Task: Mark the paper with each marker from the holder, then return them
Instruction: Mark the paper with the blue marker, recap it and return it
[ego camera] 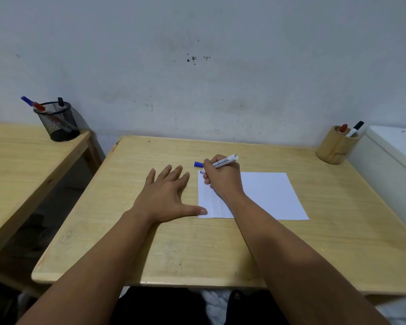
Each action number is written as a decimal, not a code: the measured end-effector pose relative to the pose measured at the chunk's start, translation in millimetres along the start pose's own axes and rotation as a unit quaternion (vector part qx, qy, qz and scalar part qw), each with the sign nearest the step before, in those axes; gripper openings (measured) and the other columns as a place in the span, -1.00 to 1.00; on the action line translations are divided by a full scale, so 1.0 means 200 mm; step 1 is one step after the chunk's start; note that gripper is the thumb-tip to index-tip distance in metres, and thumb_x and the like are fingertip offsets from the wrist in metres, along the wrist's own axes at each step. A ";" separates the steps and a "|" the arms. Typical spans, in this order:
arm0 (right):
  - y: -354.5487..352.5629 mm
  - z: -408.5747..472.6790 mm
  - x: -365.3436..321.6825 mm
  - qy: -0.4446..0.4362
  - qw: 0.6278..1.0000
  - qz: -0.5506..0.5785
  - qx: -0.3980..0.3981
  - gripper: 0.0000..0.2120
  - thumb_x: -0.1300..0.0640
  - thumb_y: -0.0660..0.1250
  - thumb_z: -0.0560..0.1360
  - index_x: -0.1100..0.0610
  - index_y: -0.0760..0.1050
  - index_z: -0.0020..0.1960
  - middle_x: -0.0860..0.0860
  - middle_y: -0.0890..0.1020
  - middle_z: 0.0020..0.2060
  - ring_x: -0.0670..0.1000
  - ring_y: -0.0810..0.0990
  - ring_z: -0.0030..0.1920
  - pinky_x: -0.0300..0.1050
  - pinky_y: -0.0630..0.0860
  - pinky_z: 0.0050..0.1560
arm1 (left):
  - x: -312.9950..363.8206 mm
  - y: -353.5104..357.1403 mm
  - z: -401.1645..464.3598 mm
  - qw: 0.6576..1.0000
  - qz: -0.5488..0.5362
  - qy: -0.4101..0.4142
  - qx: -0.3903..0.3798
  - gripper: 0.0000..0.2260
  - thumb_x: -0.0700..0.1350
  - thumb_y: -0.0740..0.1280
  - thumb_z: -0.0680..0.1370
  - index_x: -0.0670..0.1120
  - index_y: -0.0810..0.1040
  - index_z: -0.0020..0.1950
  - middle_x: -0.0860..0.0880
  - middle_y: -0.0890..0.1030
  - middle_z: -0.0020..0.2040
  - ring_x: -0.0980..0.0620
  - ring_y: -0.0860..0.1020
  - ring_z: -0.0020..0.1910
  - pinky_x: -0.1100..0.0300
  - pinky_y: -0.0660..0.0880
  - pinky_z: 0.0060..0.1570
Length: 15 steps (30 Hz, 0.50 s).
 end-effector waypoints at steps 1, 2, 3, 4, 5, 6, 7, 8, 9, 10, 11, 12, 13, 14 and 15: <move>0.00 0.00 0.00 -0.001 1.000 -0.003 -0.001 -0.75 0.03 0.40 0.55 0.08 0.57 -0.28 0.08 0.77 -0.32 -0.02 0.71 -0.37 -0.08 0.60 -0.27 | 0.00 0.00 0.00 1.000 0.001 0.000 0.000 0.12 0.70 0.15 0.24 0.11 0.11 0.67 0.06 0.00 0.70 0.03 -0.11 0.68 -0.23 -0.17 0.60; 0.00 0.00 0.00 -0.003 1.000 -0.006 -0.004 -0.75 0.02 0.40 0.55 0.08 0.58 -0.28 0.07 0.77 -0.32 -0.02 0.71 -0.37 -0.08 0.60 -0.27 | 0.00 0.00 0.00 1.000 0.000 0.000 0.001 0.13 0.70 0.15 0.24 0.11 0.11 0.67 0.06 0.00 0.70 0.03 -0.11 0.68 -0.23 -0.17 0.60; 0.00 0.00 0.01 -0.005 1.000 -0.009 -0.007 -0.75 0.01 0.41 0.54 0.07 0.58 -0.29 0.07 0.77 -0.31 -0.02 0.71 -0.36 -0.07 0.61 -0.26 | 0.00 0.00 0.00 1.000 0.000 0.000 0.001 0.13 0.70 0.14 0.24 0.11 0.11 0.67 0.06 0.00 0.70 0.03 -0.11 0.68 -0.23 -0.17 0.60; 0.00 0.00 0.01 -0.008 1.000 -0.014 -0.010 -0.75 0.00 0.41 0.52 0.06 0.58 -0.30 0.07 0.77 -0.31 -0.01 0.71 -0.35 -0.05 0.63 -0.25 | 0.00 0.00 0.00 1.000 0.000 -0.001 0.001 0.13 0.70 0.14 0.24 0.11 0.11 0.67 0.06 0.00 0.70 0.03 -0.11 0.68 -0.23 -0.17 0.60; 0.01 0.00 0.01 -0.011 1.000 -0.021 -0.013 -0.74 -0.01 0.41 0.51 0.06 0.58 -0.31 0.07 0.77 -0.31 -0.01 0.72 -0.35 -0.02 0.64 -0.22 | 0.00 0.00 0.00 1.000 0.000 -0.001 0.001 0.13 0.70 0.14 0.24 0.11 0.11 0.67 0.06 0.00 0.70 0.03 -0.11 0.68 -0.23 -0.18 0.60; 0.01 0.00 0.01 -0.015 0.999 -0.027 -0.014 -0.74 -0.03 0.41 0.50 0.05 0.58 -0.32 0.07 0.76 -0.32 -0.01 0.72 -0.35 0.00 0.66 -0.20 | 0.00 0.00 0.00 1.000 0.000 -0.001 0.001 0.13 0.71 0.13 0.24 0.11 0.11 0.67 0.06 0.00 0.70 0.03 -0.11 0.68 -0.23 -0.18 0.60; 0.01 0.00 0.01 -0.019 0.999 -0.033 -0.014 -0.75 -0.04 0.41 0.48 0.03 0.58 -0.33 0.07 0.76 -0.33 -0.01 0.72 -0.35 0.01 0.67 -0.20 | -0.01 0.00 0.00 1.000 0.002 -0.001 0.001 0.13 0.71 0.13 0.24 0.11 0.11 0.67 0.06 0.01 0.70 0.03 -0.11 0.68 -0.23 -0.18 0.60; 0.01 0.01 0.01 -0.020 0.999 -0.035 -0.014 -0.75 -0.04 0.41 0.47 0.02 0.58 -0.34 0.07 0.75 -0.33 -0.01 0.72 -0.35 0.02 0.67 -0.19 | 0.00 0.00 0.00 1.000 0.004 -0.001 0.001 0.13 0.71 0.12 0.24 0.11 0.11 0.67 0.06 0.01 0.70 0.02 -0.11 0.68 -0.24 -0.18 0.60; 0.01 0.01 0.01 -0.021 0.999 -0.037 -0.014 -0.75 -0.04 0.41 0.47 0.01 0.58 -0.35 0.07 0.76 -0.33 0.00 0.72 -0.35 0.03 0.68 -0.19 | 0.00 0.00 0.00 1.000 0.005 -0.001 0.001 0.13 0.71 0.12 0.24 0.11 0.11 0.67 0.06 0.01 0.70 0.02 -0.11 0.68 -0.24 -0.17 0.60; 0.02 0.01 0.01 -0.020 0.999 -0.040 -0.014 -0.75 -0.04 0.41 0.47 0.01 0.58 -0.35 0.07 0.76 -0.32 0.01 0.73 -0.35 0.06 0.70 -0.18 | -0.01 0.01 0.00 1.000 0.005 -0.001 0.001 0.13 0.71 0.12 0.24 0.11 0.11 0.67 0.05 0.01 0.70 0.02 -0.11 0.68 -0.25 -0.17 0.60; 0.02 0.02 0.02 -0.019 0.999 -0.045 -0.014 -0.75 -0.05 0.40 0.47 0.02 0.58 -0.34 0.06 0.76 -0.32 0.02 0.74 -0.34 0.09 0.72 -0.16 | -0.01 0.00 0.00 1.000 0.005 -0.001 0.002 0.13 0.71 0.12 0.24 0.10 0.11 0.67 0.05 0.01 0.70 0.02 -0.11 0.68 -0.25 -0.17 0.60; 0.02 0.02 0.02 -0.018 0.999 -0.048 -0.015 -0.76 -0.05 0.40 0.47 0.04 0.59 -0.32 0.05 0.76 -0.32 0.03 0.75 -0.33 0.12 0.73 -0.14 | -0.01 0.00 0.00 1.000 0.006 -0.001 0.003 0.13 0.70 0.13 0.24 0.10 0.12 0.67 0.05 0.01 0.70 0.02 -0.11 0.68 -0.25 -0.17 0.60; 0.02 0.02 0.02 -0.017 0.999 -0.049 -0.016 -0.75 -0.06 0.40 0.47 0.06 0.59 -0.31 0.05 0.76 -0.32 0.03 0.75 -0.33 0.15 0.73 -0.12 | -0.01 0.00 0.00 1.000 0.006 -0.001 0.004 0.13 0.70 0.13 0.24 0.10 0.12 0.67 0.05 0.01 0.70 0.02 -0.11 0.68 -0.25 -0.17 0.60; 0.02 0.02 0.02 -0.016 0.999 -0.048 -0.017 -0.74 -0.05 0.40 0.47 0.08 0.58 -0.30 0.05 0.77 -0.32 0.01 0.73 -0.35 0.17 0.73 -0.11 | -0.01 0.01 0.00 1.000 0.007 0.000 0.005 0.13 0.70 0.13 0.24 0.10 0.12 0.67 0.05 0.02 0.70 0.02 -0.10 0.68 -0.25 -0.17 0.60; 0.02 0.02 0.01 -0.013 0.999 -0.044 -0.019 -0.74 -0.04 0.40 0.46 0.10 0.57 -0.31 0.05 0.77 -0.32 0.00 0.72 -0.36 0.18 0.73 -0.10 | -0.01 0.01 0.00 1.000 0.007 0.000 0.005 0.13 0.70 0.13 0.24 0.10 0.12 0.67 0.05 0.02 0.70 0.02 -0.10 0.68 -0.25 -0.17 0.60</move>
Point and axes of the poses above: each hand's wrist, its own z-axis towards the middle knuckle, its own y-axis out of the palm, x = y × z, the point moved 2 cm from there along z, towards the middle knuckle
